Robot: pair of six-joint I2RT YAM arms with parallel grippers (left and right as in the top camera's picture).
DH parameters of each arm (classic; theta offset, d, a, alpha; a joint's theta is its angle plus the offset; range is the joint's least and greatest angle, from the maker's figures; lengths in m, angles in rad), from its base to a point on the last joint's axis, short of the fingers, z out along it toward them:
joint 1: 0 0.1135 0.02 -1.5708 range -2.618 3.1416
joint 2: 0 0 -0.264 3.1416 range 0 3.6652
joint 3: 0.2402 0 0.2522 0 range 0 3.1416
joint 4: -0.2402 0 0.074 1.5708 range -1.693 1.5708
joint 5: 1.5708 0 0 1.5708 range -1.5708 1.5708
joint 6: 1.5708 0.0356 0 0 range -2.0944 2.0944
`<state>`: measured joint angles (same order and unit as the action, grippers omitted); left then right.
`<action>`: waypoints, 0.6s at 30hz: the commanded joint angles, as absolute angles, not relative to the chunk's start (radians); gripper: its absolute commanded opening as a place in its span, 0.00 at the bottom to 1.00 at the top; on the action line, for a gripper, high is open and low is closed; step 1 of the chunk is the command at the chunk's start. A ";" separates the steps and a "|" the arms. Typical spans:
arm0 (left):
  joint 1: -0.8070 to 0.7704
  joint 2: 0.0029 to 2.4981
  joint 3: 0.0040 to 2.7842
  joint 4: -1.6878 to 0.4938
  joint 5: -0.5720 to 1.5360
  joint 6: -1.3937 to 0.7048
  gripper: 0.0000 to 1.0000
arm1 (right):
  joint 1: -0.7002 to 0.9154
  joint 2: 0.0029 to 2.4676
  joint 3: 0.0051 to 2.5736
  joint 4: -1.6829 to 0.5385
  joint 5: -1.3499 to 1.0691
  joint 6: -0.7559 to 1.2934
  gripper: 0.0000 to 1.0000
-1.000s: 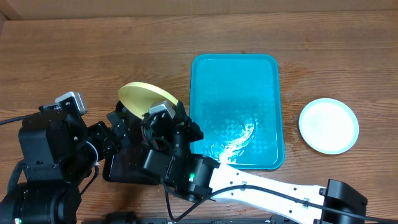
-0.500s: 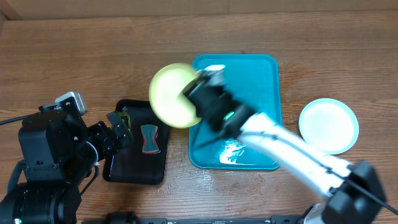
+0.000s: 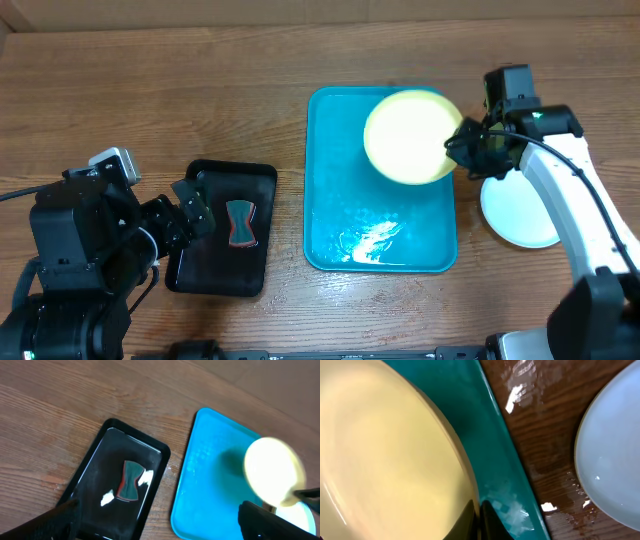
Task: Clean dirty plates on tray and stack at the side
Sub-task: 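Carry the yellow plate right and stack it on the plate pile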
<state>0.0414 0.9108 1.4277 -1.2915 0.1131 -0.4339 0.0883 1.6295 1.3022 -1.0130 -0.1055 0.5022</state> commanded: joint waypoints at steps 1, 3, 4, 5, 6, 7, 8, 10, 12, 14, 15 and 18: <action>0.046 0.910 1.439 -1.290 0.120 -0.414 1.00 | 0.097 1.676 1.206 -0.950 -0.152 0.440 0.04; 0.046 0.910 1.439 -1.290 0.120 -0.414 1.00 | 0.098 1.691 1.166 -0.912 -0.152 0.441 0.04; 0.046 0.910 1.439 -1.290 0.120 -0.414 1.00 | 0.098 1.696 1.155 -0.905 -0.152 0.443 0.04; 0.046 0.910 1.439 -1.290 0.120 -0.414 1.00 | 0.098 1.699 1.144 -0.901 -0.157 0.445 0.04; 0.046 0.910 1.439 -1.290 0.120 -0.414 1.00 | 0.098 1.699 1.140 -0.901 -0.170 0.444 0.04; 0.046 0.910 1.439 -1.290 0.120 -0.414 1.00 | 0.098 1.698 1.140 -0.904 -0.194 0.443 0.04; 0.046 0.910 1.439 -1.290 0.120 -0.414 1.00 | 0.098 1.694 1.142 -0.906 -0.225 0.436 0.05; 0.046 0.910 1.439 -1.290 0.120 -0.414 1.00 | 0.098 1.680 1.148 -0.920 -0.260 0.401 0.31; 0.046 0.910 1.439 -1.290 0.120 -0.414 1.00 | 0.098 1.647 1.166 -0.960 -0.244 0.387 0.40; 0.046 0.910 1.439 -1.290 0.120 -0.414 1.00 | 0.098 1.600 1.179 -0.978 -0.237 0.387 0.42; 0.046 0.910 1.439 -1.290 0.120 -0.414 1.00 | 0.098 1.568 1.187 -0.984 -0.238 0.387 0.43; 0.046 0.910 1.439 -1.290 0.120 -0.414 1.00 | 0.108 1.454 1.208 -0.995 -0.238 0.387 0.45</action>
<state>0.0414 0.9108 1.4277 -1.2922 0.1131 -0.4339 0.0956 1.5898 1.1469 -0.9962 -0.2253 0.4023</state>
